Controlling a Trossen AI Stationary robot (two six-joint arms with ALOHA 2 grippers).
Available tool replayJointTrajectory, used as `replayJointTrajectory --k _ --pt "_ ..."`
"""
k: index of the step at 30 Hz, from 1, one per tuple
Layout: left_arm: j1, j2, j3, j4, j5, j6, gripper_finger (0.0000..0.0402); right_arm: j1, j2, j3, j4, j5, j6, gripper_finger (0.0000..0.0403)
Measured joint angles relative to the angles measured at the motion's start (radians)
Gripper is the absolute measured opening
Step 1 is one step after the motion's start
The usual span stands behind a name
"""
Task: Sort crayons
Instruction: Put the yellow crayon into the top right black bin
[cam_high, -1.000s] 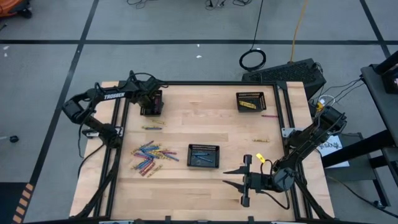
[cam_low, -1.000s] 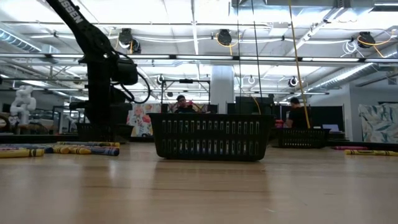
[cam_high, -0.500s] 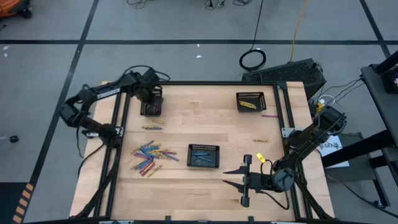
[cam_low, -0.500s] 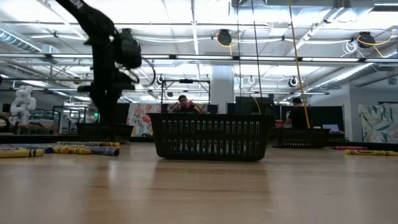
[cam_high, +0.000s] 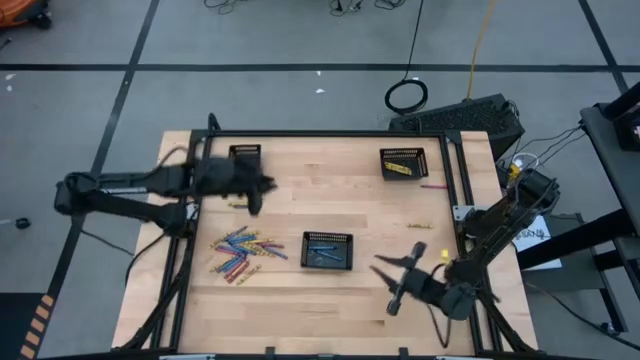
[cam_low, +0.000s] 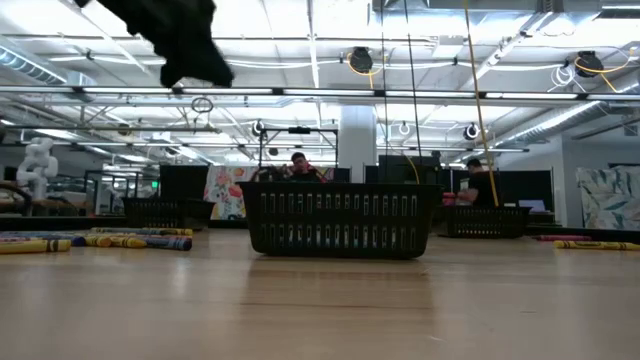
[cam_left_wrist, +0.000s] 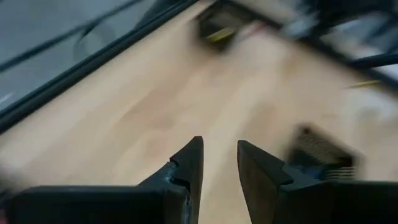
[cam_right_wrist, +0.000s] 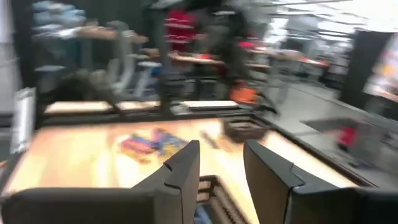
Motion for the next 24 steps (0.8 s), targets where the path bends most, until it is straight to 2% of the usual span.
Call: replayJointTrajectory --k 2,4,6,9,13,15,19,24 --pt "-0.121 -0.005 -0.060 0.152 -0.058 -0.001 0.0097 0.026 -0.057 0.000 -0.041 0.081 0.040 0.0109" --pt "-0.226 0.006 -0.116 0.309 -0.099 0.017 0.0097 0.044 -0.139 0.000 -0.117 0.063 0.100 0.0109" --pt "-0.316 0.035 -0.163 0.485 -0.127 0.049 0.0097 0.046 -0.235 0.001 -0.278 -0.030 0.217 0.0109" --pt "-0.423 0.100 -0.207 0.697 -0.156 0.115 0.0097 0.003 -0.362 0.001 -0.671 -0.201 0.532 0.0109" --pt "-0.527 0.208 -0.211 0.867 -0.172 0.195 0.0097 -0.114 -0.449 0.001 -1.203 -0.440 1.013 0.0109" --pt "-0.563 0.266 -0.212 0.927 -0.184 0.228 0.0097 -0.172 -0.454 0.000 -1.380 -0.558 1.146 0.0109" --pt "-0.607 0.382 -0.212 1.041 -0.204 0.234 0.0097 -0.289 -0.432 0.000 -1.576 -0.771 1.206 0.0109" --pt "-0.624 0.481 -0.212 1.113 -0.207 0.230 0.0097 -0.455 -0.363 0.000 -1.738 -1.006 1.074 0.0118"
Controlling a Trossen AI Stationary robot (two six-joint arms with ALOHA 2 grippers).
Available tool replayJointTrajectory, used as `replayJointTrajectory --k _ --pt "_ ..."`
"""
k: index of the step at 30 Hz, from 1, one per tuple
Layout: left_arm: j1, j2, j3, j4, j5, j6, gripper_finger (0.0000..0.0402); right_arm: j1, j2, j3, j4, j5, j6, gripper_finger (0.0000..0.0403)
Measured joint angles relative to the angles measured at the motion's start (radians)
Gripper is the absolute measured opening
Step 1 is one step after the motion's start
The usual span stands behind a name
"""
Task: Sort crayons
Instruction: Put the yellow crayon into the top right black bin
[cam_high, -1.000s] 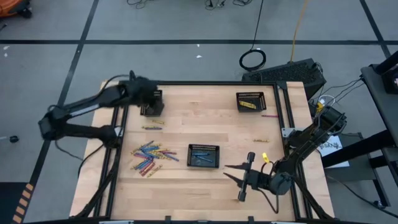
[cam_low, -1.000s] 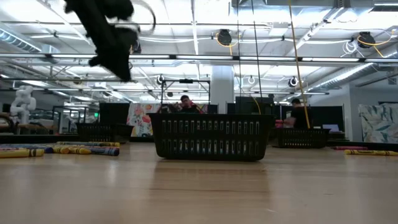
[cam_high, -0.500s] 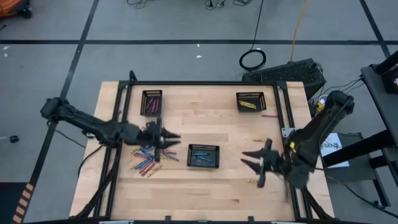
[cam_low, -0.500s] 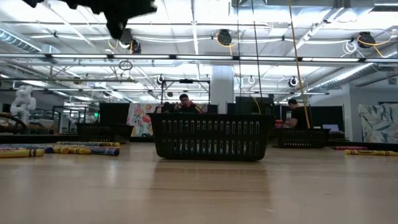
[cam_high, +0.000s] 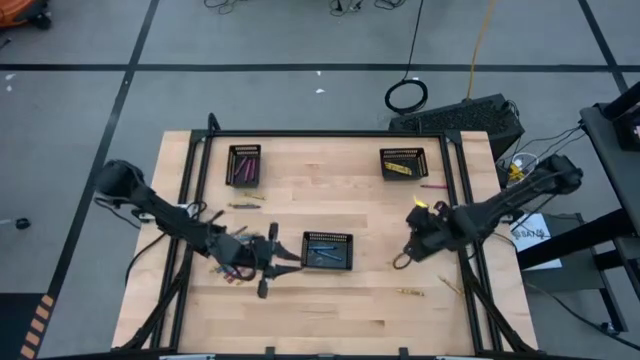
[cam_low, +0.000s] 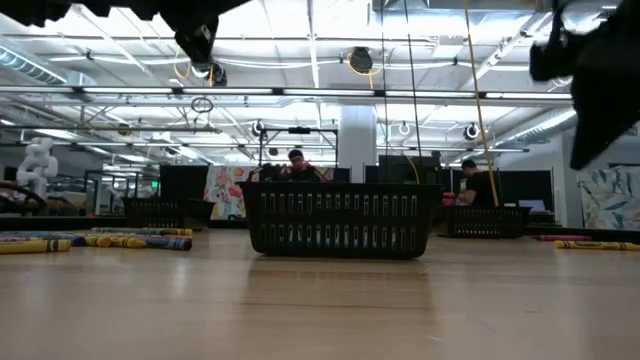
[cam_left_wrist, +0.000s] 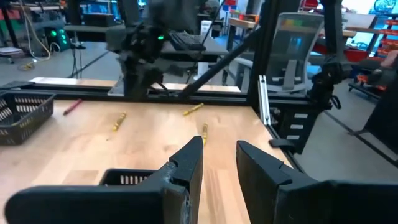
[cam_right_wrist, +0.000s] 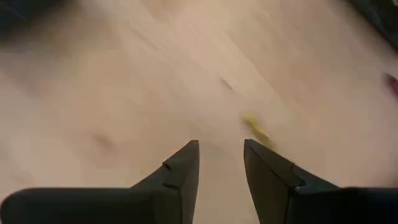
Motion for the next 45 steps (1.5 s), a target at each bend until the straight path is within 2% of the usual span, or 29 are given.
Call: replayJointTrajectory --k 4,8,12,17,27,30,34,36,40,45 --pt "0.001 0.033 0.000 0.050 -0.002 0.000 0.0097 -0.115 0.075 0.000 -0.066 -0.070 -0.210 0.0142" --pt "0.001 0.033 0.000 0.051 -0.002 0.001 0.0097 -0.199 0.148 0.000 -0.065 -0.115 -0.498 0.0160" --pt "0.001 0.032 0.000 0.050 -0.002 0.005 0.0097 -0.261 0.224 0.000 -0.014 -0.150 -0.713 0.0159" --pt "0.001 0.032 0.000 0.042 -0.002 0.005 0.0097 -0.309 0.311 0.000 0.058 -0.152 -0.871 0.0146" --pt "0.001 0.032 0.000 0.038 -0.002 0.004 0.0097 -0.374 0.427 -0.029 0.101 -0.194 -0.993 0.0112" --pt "0.001 0.032 0.000 0.037 -0.002 0.004 0.0097 -0.386 0.430 -0.029 0.102 -0.212 -1.002 0.0079" --pt "0.001 0.032 0.000 0.034 -0.002 0.004 0.0097 -0.392 0.431 -0.029 0.103 -0.222 -1.002 0.0016" --pt "0.001 0.032 0.000 0.033 -0.002 0.004 0.0097 -0.391 0.430 -0.026 0.102 -0.219 -1.002 0.0009" --pt "0.001 0.032 0.000 0.032 -0.002 0.004 0.0097 -0.390 0.396 -0.008 0.102 -0.196 -0.997 0.0004" --pt "0.000 0.032 0.000 0.034 -0.002 0.003 0.0097 -0.405 0.270 0.038 0.138 -0.118 -0.997 0.0002"
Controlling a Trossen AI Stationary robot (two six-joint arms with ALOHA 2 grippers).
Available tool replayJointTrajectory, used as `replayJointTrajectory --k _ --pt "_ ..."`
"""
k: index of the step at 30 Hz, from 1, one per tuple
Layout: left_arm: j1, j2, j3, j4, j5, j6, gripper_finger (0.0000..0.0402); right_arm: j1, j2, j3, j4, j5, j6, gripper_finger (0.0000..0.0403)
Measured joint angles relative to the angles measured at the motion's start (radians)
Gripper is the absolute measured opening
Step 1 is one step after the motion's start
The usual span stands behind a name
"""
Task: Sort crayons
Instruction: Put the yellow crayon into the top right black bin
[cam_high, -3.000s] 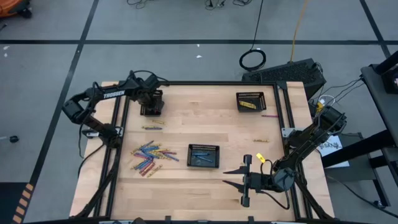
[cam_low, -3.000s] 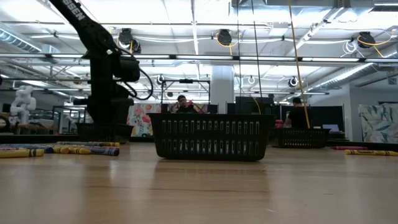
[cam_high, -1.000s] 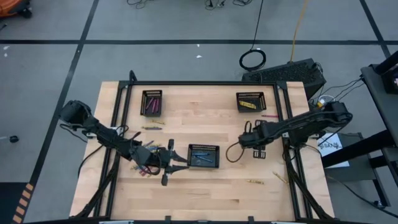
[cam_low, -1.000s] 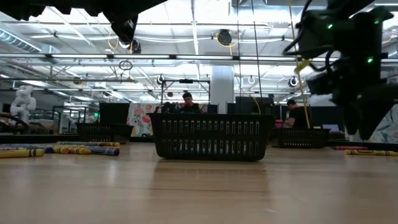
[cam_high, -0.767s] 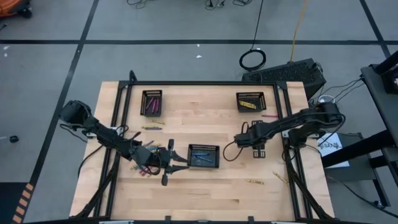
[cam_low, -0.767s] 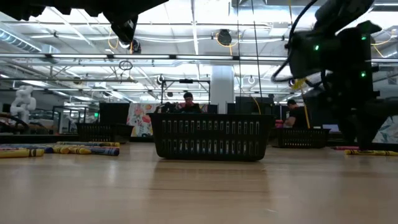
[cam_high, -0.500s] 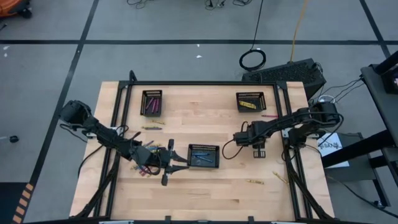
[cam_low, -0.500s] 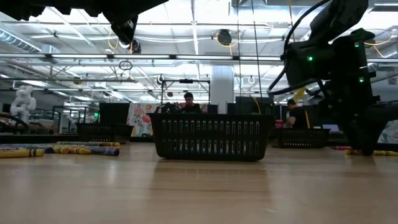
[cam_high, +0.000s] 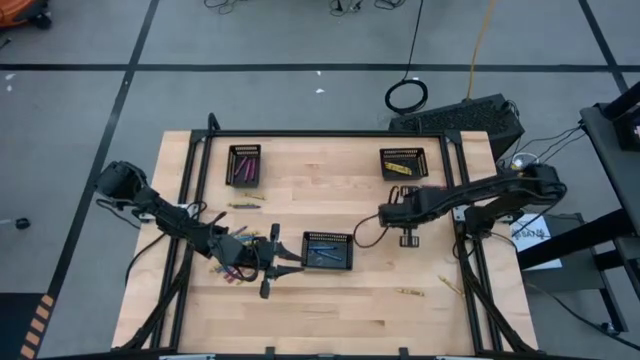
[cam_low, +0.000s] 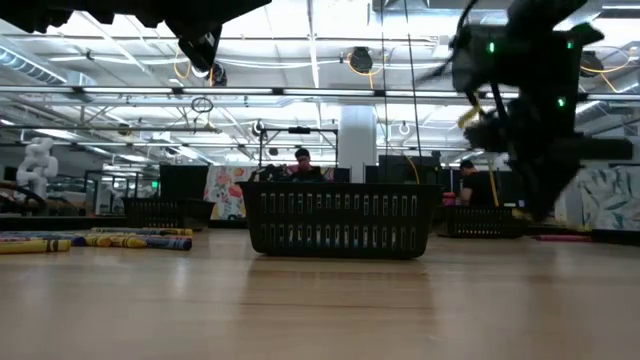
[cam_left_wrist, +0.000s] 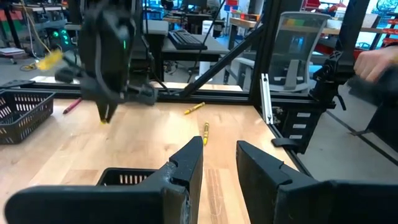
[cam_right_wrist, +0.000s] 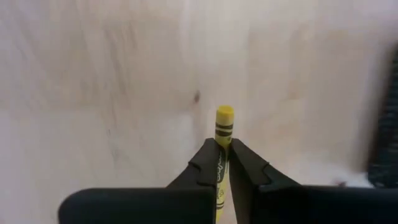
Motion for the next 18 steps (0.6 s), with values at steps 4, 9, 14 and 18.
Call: replayJointTrajectory --k 4,9,14,18 --pt "0.000 0.000 0.000 0.001 0.000 -0.003 0.0097 -0.068 -0.118 0.025 0.095 0.089 -0.029 0.0002" --pt "0.000 0.000 0.000 0.002 0.000 -0.004 0.0097 -0.227 -0.202 0.024 0.302 0.146 -0.178 0.0001" --pt "0.000 0.000 0.000 0.002 0.000 -0.005 0.0097 -0.426 -0.157 0.024 0.416 0.081 -0.379 0.0001" --pt "0.000 0.000 0.000 0.005 0.000 -0.005 0.0097 -0.559 -0.084 0.024 0.418 0.018 -0.448 0.0001"
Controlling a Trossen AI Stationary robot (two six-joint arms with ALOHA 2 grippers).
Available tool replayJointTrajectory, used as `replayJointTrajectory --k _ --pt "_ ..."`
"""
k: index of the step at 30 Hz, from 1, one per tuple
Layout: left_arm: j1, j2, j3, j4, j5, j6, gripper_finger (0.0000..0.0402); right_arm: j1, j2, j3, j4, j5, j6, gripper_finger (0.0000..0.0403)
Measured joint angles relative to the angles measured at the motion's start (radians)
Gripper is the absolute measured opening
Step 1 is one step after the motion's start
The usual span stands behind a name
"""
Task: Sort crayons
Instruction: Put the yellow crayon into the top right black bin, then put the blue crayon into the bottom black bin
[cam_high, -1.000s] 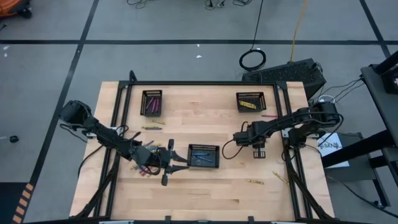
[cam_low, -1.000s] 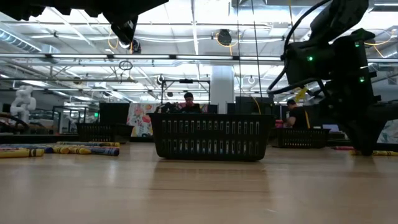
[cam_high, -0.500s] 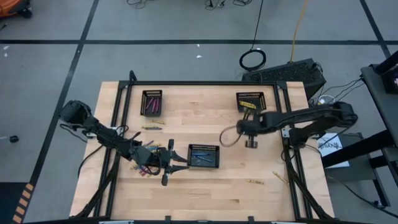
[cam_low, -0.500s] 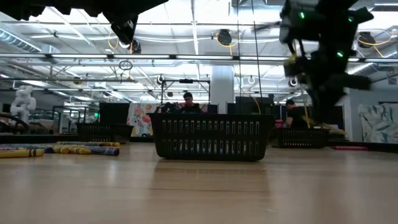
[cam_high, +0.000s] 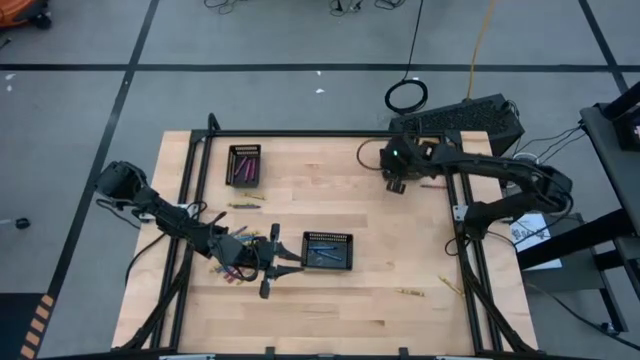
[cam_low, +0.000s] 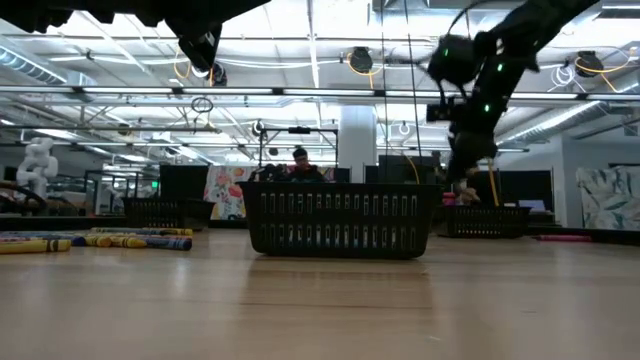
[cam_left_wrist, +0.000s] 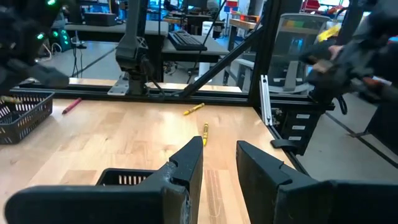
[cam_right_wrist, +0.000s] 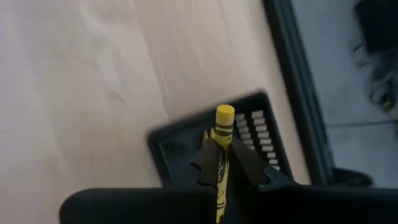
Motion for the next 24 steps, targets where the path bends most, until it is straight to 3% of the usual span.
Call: replayJointTrajectory --k 7,18,24 --pt "0.000 0.000 0.000 0.000 0.000 0.000 0.0097 -0.102 0.130 0.000 0.050 -0.026 -0.031 0.0004" --pt "0.000 0.000 0.000 0.002 0.000 0.000 0.0097 -0.128 0.214 0.000 0.062 -0.017 -0.028 0.0042" --pt "0.000 0.000 0.000 0.002 0.000 0.000 0.0097 -0.118 0.176 0.015 -0.007 0.138 0.025 0.0081"
